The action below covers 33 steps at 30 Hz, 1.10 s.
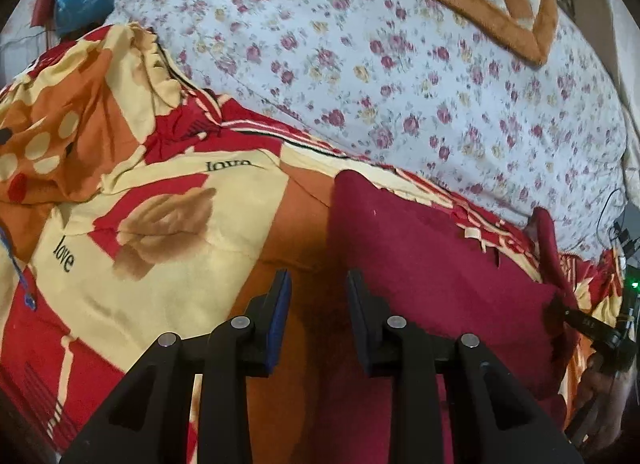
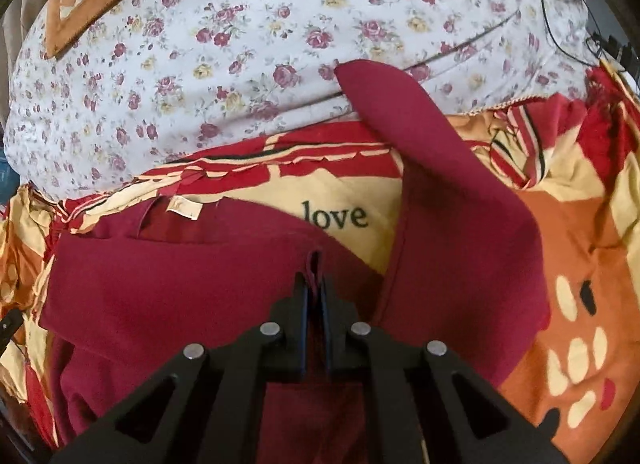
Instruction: Fold small clothes
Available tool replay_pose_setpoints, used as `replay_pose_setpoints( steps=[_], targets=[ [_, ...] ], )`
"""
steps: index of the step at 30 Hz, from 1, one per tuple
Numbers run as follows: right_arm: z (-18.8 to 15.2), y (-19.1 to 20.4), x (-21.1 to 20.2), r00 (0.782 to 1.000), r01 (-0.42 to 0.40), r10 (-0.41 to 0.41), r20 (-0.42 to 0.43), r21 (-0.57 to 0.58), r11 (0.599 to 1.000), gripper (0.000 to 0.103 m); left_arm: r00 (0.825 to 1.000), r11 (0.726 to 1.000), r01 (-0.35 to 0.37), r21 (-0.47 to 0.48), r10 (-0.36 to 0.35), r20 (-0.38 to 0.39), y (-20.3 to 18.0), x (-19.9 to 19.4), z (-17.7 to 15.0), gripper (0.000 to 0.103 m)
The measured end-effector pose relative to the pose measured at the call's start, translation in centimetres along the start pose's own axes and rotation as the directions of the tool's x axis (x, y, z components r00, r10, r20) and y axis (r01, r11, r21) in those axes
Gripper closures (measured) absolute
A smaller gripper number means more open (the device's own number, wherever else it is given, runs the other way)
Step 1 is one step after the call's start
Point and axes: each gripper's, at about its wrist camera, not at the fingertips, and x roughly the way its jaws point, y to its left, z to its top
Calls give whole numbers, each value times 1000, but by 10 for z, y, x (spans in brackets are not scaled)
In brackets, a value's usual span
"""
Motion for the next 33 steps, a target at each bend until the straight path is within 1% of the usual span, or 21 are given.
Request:
replay_pose_setpoints(
  steps=[1, 2, 3, 4, 5, 8, 11, 14, 15, 16, 17, 20, 22, 23, 24, 25, 26, 28, 29, 30, 33],
  targets=[
    [-1, -1, -1, 1000, 4, -4, -2, -1, 1000, 93, 1000, 1000, -3, 13, 4, -14, -4, 6, 2, 84],
    [-1, -2, -3, 1000, 9, -9, -4, 1, 1000, 81, 1000, 999, -6, 33, 7, -28, -10, 12, 4, 84],
    [-1, -4, -5, 1000, 11, -11, -5, 11, 1000, 73, 999, 998, -11, 58, 14, -51, -16, 22, 7, 84],
    [-3, -6, -10, 1000, 1, -1, -1, 30, 1000, 59, 998, 998, -11, 68, 16, -63, -18, 27, 8, 84],
    [-4, -8, -14, 1000, -14, 14, 8, 39, 999, 57, 997, 997, -4, 74, 9, -78, -20, 34, 11, 84],
    [-8, -7, -23, 999, -38, 38, 13, 34, 999, 56, 992, 997, 45, 62, -37, -123, -18, 53, 19, 84],
    [-12, -1, -24, 998, -60, 60, 0, 15, 998, 52, 985, 999, 47, 17, -44, -170, -8, 74, 27, 83],
    [-16, 10, -19, 997, -78, 78, -11, -20, 997, 52, 972, 998, 63, -31, -69, -223, -1, 94, 27, 82],
    [-17, 13, -18, 997, -74, 74, -12, -31, 997, 52, 973, 997, 71, -22, -74, -217, -1, 96, 27, 83],
    [-17, 16, -16, 998, -69, 69, -11, -41, 997, 51, 976, 998, 68, 2, -66, -207, -2, 95, 27, 88],
    [-17, 17, -16, 998, -70, 70, -9, -42, 997, 51, 979, 998, 50, 37, -42, -201, -4, 93, 27, 99],
    [-15, 20, -20, 997, -83, 83, 2, -40, 996, 52, 988, 995, 9, 95, 6, -152, 0, 80, 31, 103],
    [-13, 24, -20, 995, -96, 96, 9, -48, 994, 51, 990, 991, -83, 103, 94, -103, 9, 76, 34, 103],
    [-12, 28, -17, 995, -97, 97, 6, -61, 993, 51, 980, 982, -165, 96, 174, -97, 19, 80, 33, 103],
    [-12, 32, -11, 996, -86, 86, -2, -76, 993, 50, 977, 984, -163, 76, 172, -124, 26, 85, 31, 103],
    [-12, 34, -6, 997, -79, 79, -7, -85, 993, 50, 979, 992, -123, 29, 126, -160, 35, 90, 29, 103],
    [-12, 36, 2, 998, -64, 62, -23, -91, 994, 50, 982, 995, -101, 5, 100, -158, 39, 88, 28, 103],
    [-13, 34, 6, 998, -44, 40, -45, -81, 996, 50, 988, 999, -18, -36, 12, -156, 44, 77, 28, 103],
    [-14, 31, 1, 998, -65, 63, -28, -69, 996, 50, 987, 999, 12, -50, -20, -158, 44, 72, 29, 103],
    [-14, 29, -5, 997, -81, 81, -12, -59, 995, 50, 989, 998, 20, -55, -28, -144, 43, 65, 30, 103],
    [-16, 27, -19, 997, -76, 77, 14, -80, 994, 50, 994, 1000, 5, -7, -6, -111, 26, 49, 30, 103]
  ],
)
